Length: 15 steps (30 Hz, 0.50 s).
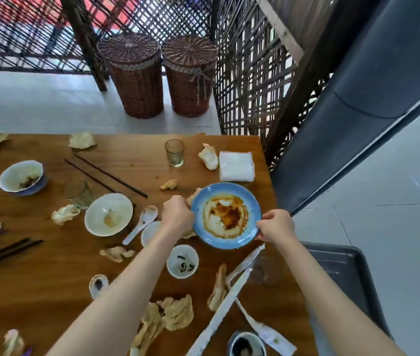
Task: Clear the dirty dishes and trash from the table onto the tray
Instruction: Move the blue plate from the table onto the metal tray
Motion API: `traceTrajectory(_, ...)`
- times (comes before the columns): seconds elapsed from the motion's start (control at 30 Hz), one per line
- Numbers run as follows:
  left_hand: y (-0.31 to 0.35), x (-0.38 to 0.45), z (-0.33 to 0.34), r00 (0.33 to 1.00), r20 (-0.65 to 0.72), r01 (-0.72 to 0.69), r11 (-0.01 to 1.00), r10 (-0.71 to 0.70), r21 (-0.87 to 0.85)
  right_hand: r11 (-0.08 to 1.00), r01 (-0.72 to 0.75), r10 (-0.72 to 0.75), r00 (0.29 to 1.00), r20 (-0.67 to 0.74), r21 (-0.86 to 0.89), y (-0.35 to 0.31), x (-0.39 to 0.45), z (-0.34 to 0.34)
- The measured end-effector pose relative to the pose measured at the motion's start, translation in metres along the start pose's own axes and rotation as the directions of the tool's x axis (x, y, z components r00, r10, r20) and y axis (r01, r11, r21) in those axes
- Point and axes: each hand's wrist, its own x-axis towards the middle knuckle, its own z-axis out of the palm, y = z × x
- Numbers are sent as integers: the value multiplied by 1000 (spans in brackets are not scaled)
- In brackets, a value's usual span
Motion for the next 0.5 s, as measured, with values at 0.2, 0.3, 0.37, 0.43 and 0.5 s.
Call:
traceTrajectory(0.2, 14, 20, 25, 998, -63, 22, 1000, -22, 0, 999, -37, 35, 996, -81, -16, 8, 32, 12)
traceTrajectory(0.3, 18, 25, 33, 995, -96, 32, 999, -31, 16, 998, 4, -10, 996, -88, -69, 9, 44, 19)
traceTrajectory(0.37, 18, 28, 36, 993, -112, 36, 999, -31, 38, 995, 22, -33, 994, -101, -101, 9, 46, 21)
traceTrajectory(0.43, 18, 29, 38, 993, -118, 35, 997, -28, 64, 992, 21, -37, 992, -119, -127, 10, 47, 22)
traceTrajectory(0.5, 21, 29, 39, 992, -119, 39, 995, -29, 90, 990, 19, -37, 992, -124, -143, 11, 49, 21)
